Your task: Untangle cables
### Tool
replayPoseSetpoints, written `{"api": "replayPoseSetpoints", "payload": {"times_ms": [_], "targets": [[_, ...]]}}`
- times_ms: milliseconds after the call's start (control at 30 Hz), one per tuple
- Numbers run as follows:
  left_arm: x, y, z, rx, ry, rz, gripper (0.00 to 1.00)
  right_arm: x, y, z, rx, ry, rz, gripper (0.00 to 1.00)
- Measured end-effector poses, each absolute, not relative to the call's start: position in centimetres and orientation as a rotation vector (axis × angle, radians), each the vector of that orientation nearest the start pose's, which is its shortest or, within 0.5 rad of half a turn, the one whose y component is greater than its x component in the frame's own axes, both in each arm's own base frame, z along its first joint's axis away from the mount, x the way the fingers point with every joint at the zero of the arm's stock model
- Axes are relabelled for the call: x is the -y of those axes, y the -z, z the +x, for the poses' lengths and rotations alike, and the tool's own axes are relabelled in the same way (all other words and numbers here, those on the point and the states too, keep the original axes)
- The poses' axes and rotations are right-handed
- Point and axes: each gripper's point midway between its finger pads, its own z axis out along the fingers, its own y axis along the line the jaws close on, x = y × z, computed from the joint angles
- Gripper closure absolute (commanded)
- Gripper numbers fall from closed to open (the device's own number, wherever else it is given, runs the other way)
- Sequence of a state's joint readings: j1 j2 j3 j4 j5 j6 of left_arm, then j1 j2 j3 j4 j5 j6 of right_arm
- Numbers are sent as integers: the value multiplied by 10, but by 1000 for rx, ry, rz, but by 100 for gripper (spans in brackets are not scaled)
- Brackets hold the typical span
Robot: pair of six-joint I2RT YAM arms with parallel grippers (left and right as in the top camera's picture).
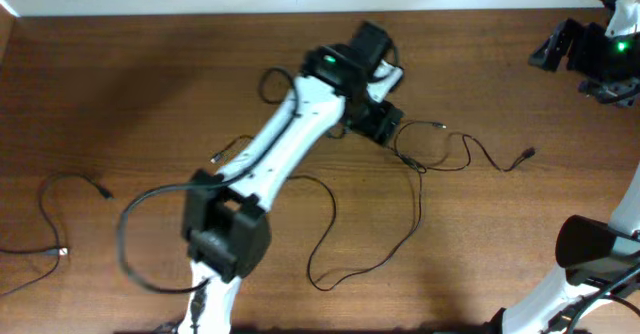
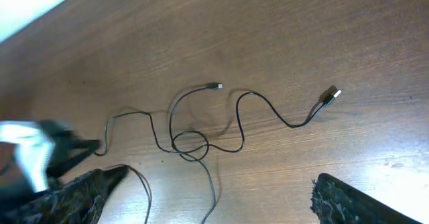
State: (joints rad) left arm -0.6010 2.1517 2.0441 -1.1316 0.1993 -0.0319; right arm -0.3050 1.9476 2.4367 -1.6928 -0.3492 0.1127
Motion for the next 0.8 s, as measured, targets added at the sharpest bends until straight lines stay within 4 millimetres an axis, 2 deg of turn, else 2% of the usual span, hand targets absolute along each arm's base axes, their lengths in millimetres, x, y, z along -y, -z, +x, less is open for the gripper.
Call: {"api": "replayPoseSetpoints", "payload": {"times_ms": [67,133,200,333,367,400,467,500,533,733,800], "targets": [[323,-107,378,-2682,386,1117,23,61,-307,389,-2674,-426,470,1],[329,-83,376,-2596,331,1353,23,61,-307,389,-2674,-425,465,1],[327,-68,381,-2551,306,1451,25,61,-307,389,-2674,-425,465,1],[333,-61,378,-2405,374,1660,30,61,-307,389,-2674,-425,465,1],[337,-58,380,-2365,385,1693,37,61,-307,389,-2674,-425,465,1],[341,-53,382,-2338,391,1714,46,61,-307,389,-2674,-425,465,1],[344,-50,385,-2302,390,1736,69,61,-307,389,-2675,-424,458,1],[346,-51,387,-2281,391,1739,92,61,-307,389,-2675,-423,455,1],[347,-52,388,-2272,395,1739,100,61,-307,389,-2675,-423,455,1],[350,-56,383,-2290,449,1723,100,61,-307,389,-2675,-422,449,1],[348,-71,388,-2373,466,1604,100,61,-307,389,-2675,-422,449,1]]}}
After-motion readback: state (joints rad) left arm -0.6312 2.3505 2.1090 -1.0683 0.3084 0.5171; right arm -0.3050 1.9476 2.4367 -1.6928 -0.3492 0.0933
